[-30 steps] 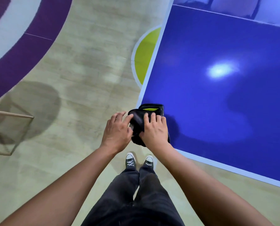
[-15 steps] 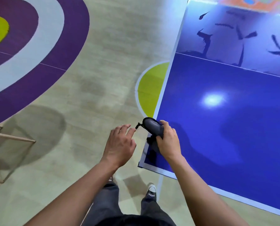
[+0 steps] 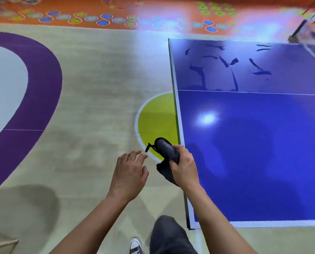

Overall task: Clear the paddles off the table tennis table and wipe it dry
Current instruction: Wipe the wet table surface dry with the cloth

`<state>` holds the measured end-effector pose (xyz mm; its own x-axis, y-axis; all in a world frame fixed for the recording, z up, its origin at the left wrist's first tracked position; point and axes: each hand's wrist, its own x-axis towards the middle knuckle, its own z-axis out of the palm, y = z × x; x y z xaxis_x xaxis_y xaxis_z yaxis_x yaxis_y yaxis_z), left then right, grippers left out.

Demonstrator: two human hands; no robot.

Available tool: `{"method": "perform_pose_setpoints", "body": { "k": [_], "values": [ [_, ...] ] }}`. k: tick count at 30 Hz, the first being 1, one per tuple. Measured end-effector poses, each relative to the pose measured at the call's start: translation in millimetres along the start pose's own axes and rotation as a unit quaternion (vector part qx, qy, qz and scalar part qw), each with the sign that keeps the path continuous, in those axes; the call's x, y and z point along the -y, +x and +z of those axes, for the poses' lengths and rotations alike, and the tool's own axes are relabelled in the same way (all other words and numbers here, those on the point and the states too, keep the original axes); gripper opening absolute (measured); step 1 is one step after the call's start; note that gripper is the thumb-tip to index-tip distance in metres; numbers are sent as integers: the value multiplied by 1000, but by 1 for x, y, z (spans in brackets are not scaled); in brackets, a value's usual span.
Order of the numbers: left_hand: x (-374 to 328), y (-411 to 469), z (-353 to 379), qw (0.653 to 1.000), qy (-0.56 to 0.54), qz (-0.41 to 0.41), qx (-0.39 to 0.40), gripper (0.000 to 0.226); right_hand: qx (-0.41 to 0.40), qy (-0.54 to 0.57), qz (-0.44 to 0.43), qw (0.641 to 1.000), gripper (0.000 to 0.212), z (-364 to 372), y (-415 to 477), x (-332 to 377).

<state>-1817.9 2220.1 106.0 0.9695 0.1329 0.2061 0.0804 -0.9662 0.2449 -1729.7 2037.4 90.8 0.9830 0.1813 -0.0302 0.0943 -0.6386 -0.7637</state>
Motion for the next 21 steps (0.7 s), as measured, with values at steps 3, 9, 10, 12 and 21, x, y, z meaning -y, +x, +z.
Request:
{"method": "perform_pose_setpoints", "body": {
  "k": [3,9,10,12,21],
  "values": [
    [19,33,1,1000,-18,10,-2,36,-19,4,7,1000,45,7,25,14],
    [55,135,19,998,-34,48,29,39,-59,24,46,997,42,19,112,27],
    [61,152,21,998,-31,52,27,40,-56,37,48,997,41,21,128,30],
    [71,199,22,998,-27,55,27,41,-54,62,46,996,40,25,171,39],
    [116,387,10,999,-20,42,5,41,-98,87,47,990,37,45,355,86]
  ]
}}
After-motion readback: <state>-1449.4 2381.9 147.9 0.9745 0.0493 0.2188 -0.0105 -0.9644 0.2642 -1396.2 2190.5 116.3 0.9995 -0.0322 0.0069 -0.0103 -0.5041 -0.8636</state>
